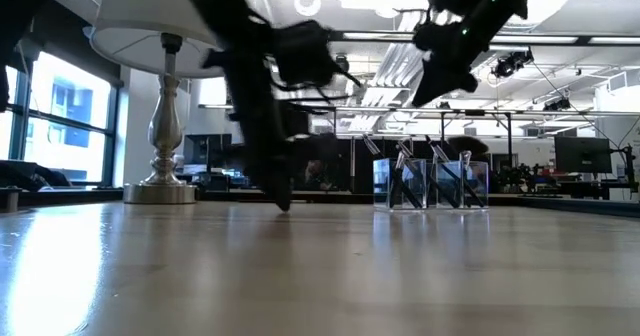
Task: Put items in baskets/containers
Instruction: Put the eyeshadow brush into the transparent organizer
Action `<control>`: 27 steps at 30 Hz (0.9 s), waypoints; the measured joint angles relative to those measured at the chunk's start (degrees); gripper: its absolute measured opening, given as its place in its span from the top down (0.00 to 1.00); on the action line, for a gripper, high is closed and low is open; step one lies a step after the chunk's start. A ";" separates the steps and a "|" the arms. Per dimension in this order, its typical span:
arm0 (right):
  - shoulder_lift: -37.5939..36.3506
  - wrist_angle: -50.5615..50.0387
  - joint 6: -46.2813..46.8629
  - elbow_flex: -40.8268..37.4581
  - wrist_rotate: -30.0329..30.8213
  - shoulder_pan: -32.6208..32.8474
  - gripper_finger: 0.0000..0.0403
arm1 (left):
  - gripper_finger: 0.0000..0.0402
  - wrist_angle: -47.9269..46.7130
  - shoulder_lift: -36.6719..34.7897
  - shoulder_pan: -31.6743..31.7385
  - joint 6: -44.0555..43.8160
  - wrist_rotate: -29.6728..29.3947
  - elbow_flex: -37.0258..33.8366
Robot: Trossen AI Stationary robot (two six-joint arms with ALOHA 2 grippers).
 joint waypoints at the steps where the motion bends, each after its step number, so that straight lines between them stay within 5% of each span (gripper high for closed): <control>1: -1.00 -0.25 0.42 0.02 0.79 0.17 1.00 | 1.00 2.52 -2.19 -0.75 -0.49 -0.34 -3.41; 12: -7.08 -0.24 11.04 0.02 4.45 4.68 1.00 | 1.00 36.10 -21.54 -9.43 -0.96 -6.11 -30.65; 27: -6.79 -2.52 21.91 0.02 13.44 20.45 1.00 | 1.00 37.63 -24.74 -24.49 -1.68 -12.89 -33.57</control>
